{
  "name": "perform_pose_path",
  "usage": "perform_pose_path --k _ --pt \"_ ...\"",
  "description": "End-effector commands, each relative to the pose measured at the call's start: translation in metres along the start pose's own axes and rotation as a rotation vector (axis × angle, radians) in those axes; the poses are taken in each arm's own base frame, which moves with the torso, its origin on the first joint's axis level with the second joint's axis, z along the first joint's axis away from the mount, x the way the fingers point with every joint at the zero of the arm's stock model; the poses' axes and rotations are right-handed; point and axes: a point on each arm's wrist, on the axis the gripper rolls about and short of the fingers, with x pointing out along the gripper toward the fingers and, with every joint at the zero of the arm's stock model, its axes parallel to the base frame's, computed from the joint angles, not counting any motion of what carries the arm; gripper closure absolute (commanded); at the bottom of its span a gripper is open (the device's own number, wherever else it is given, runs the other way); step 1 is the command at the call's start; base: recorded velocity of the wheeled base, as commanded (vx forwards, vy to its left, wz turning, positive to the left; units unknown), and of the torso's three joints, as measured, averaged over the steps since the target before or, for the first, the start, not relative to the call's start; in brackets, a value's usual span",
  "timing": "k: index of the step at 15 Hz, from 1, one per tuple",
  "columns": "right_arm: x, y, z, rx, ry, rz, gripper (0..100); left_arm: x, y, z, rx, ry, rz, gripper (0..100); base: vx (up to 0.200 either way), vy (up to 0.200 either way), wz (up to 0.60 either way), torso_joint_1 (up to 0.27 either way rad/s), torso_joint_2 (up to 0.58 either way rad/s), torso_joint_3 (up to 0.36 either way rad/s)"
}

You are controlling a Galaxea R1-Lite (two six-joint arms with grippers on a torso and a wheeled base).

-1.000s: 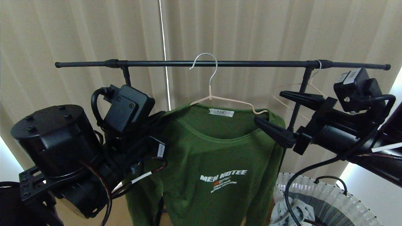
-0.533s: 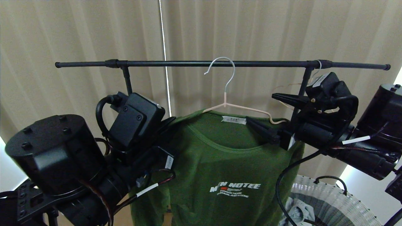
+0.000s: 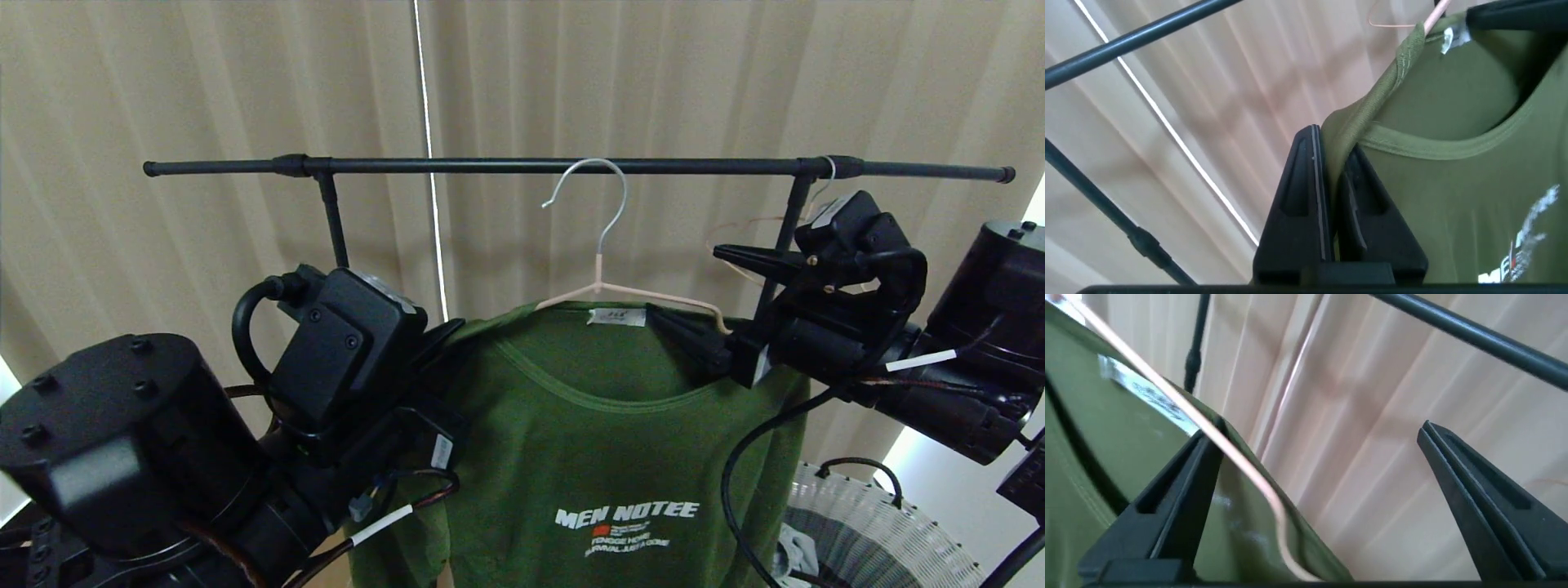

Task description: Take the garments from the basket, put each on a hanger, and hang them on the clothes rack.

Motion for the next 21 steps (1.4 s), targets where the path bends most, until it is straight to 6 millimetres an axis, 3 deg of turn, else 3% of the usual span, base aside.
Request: perform_pose_path --k 1,7,13,14,21 --pt "-0.002 -0.005 -0.001 0.0 0.001 -0.017 0 -0.002 0.0 -0.001 0.001 0.004 -0.003 100 0.0 0.0 0.0 0.0 0.0 0.0" --pt "-0.007 -0.012 -0.001 -0.001 0.005 -0.047 0 -0.002 -0.001 0.0 0.0 0.0 -0.006 100 0.0 0.0 0.0 0.0 0.0 0.0" --pt "-0.001 0.001 -0.003 0.0 0.01 0.002 0 -0.003 -0.006 0.003 -0.007 -0.03 -0.041 100 0.0 0.0 0.0 0.0 0.0 0.0" --pt "-0.001 0.001 -0.003 0.0 0.01 0.002 100 -0.004 -0.006 0.003 -0.008 -0.033 -0.04 100 0.0 0.0 0.0 0.0 0.0 0.0" --pt "-0.004 0.001 -0.002 -0.001 0.004 0.001 100 -0.003 -0.006 0.005 -0.01 -0.041 -0.04 100 0.0 0.0 0.0 0.0 0.0 0.0"
